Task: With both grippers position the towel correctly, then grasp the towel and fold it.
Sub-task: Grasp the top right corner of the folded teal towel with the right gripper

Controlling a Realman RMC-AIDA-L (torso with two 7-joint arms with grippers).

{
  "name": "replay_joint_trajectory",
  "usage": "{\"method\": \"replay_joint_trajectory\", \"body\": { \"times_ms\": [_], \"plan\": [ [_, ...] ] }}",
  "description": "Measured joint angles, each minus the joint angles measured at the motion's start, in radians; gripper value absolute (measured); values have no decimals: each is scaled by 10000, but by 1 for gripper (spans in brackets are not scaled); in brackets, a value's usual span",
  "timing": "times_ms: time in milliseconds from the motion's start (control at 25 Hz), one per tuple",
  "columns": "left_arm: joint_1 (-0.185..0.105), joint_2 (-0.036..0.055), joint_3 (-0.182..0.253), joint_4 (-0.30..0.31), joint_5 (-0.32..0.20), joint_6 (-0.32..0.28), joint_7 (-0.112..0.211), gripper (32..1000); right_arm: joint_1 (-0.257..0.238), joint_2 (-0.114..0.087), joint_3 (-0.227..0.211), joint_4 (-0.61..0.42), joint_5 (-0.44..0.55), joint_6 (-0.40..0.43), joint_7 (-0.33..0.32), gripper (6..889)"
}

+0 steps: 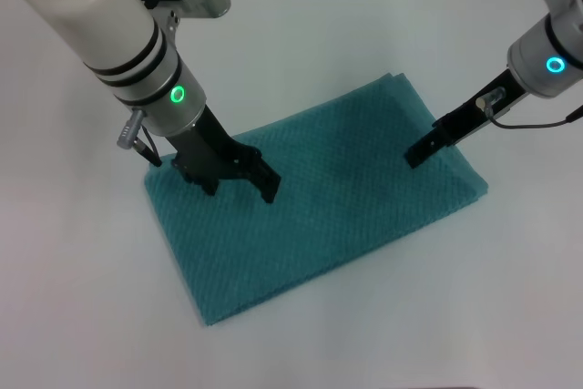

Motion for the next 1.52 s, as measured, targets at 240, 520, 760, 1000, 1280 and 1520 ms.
{"method": "replay_joint_trajectory", "body": {
  "times_ms": [240, 520, 760, 1000, 1280, 1520],
  "plan": [
    [28, 13, -75, 0, -6, -215, -14, 909, 0, 14, 33, 0, 23, 0, 0, 853],
    [32, 32, -320, 0, -4, -368, -25, 905, -6, 16, 60, 0, 43, 6, 0, 853],
    [41, 31, -279, 0, -1, -337, -18, 906, -36, 3, 69, 0, 36, 278, 0, 852],
    [40, 16, -256, 0, 0, -290, -16, 906, -162, -38, 64, 278, 22, 1047, 136, 852],
    [-1, -2, -247, 0, 1, -287, -1, 907, -168, -85, 19, 1032, 15, 1906, 363, 851],
    [-20, -6, -245, 0, -10, -274, 0, 907, -239, -92, -7, 1368, 0, 2479, 369, 850]
  ]
}}
